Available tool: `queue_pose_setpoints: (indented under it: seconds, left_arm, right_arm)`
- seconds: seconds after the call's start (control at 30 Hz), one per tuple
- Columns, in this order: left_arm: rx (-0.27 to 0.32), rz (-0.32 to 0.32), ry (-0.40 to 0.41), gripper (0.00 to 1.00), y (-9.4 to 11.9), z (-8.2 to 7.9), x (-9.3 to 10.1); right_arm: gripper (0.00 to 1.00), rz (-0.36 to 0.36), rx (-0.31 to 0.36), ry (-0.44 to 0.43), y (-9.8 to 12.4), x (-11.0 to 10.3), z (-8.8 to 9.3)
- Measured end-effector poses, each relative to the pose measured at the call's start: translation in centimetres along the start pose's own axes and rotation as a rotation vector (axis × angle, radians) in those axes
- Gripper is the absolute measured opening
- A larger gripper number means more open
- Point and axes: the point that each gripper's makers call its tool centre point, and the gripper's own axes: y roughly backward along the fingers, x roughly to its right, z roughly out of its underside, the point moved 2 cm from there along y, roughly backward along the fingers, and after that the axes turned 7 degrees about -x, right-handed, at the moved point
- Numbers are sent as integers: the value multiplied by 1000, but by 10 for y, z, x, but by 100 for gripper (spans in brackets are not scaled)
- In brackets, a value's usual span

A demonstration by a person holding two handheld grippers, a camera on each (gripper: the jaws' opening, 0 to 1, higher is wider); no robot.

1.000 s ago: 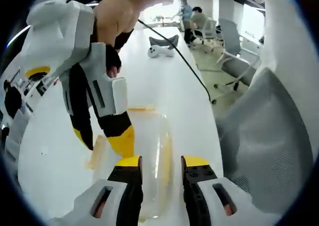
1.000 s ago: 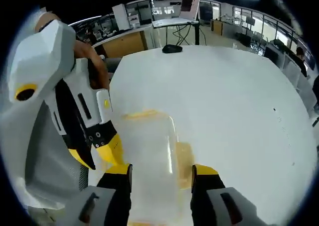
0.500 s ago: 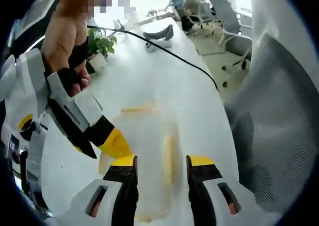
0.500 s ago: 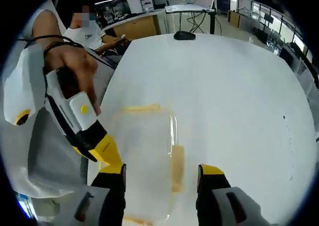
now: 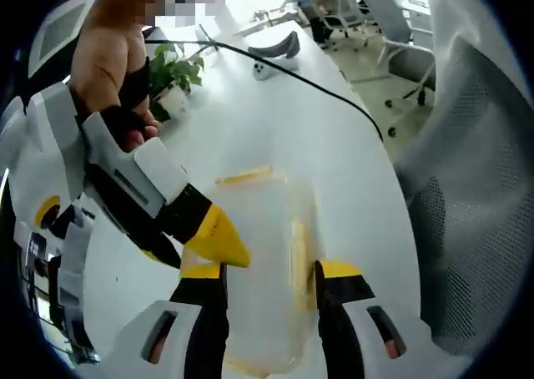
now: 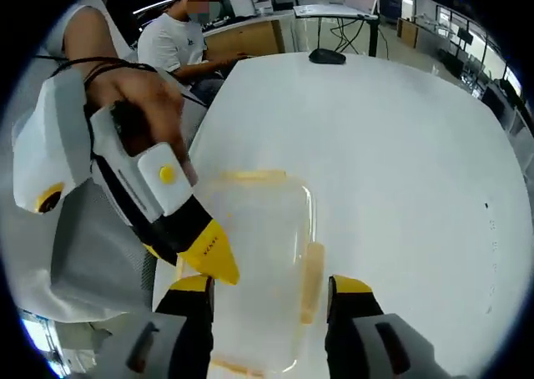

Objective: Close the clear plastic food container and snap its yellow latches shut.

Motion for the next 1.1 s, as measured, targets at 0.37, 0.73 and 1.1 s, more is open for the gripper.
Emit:
queue_pose_setpoints:
  seconds: [0.37,0.73,1.1]
  left_arm:
    - [-7,33,-2,36,3,0,0]
    - [-80,62,6,33,3,0,-2]
    - [-135,64,50,27,-2,10,-3]
  right_arm:
    - [48,-22,-13,1,-1,-2,0]
    - [46,-47,-54,-19,-4,-4,1]
    - [42,-64,-72,-38,-3,-4,-2]
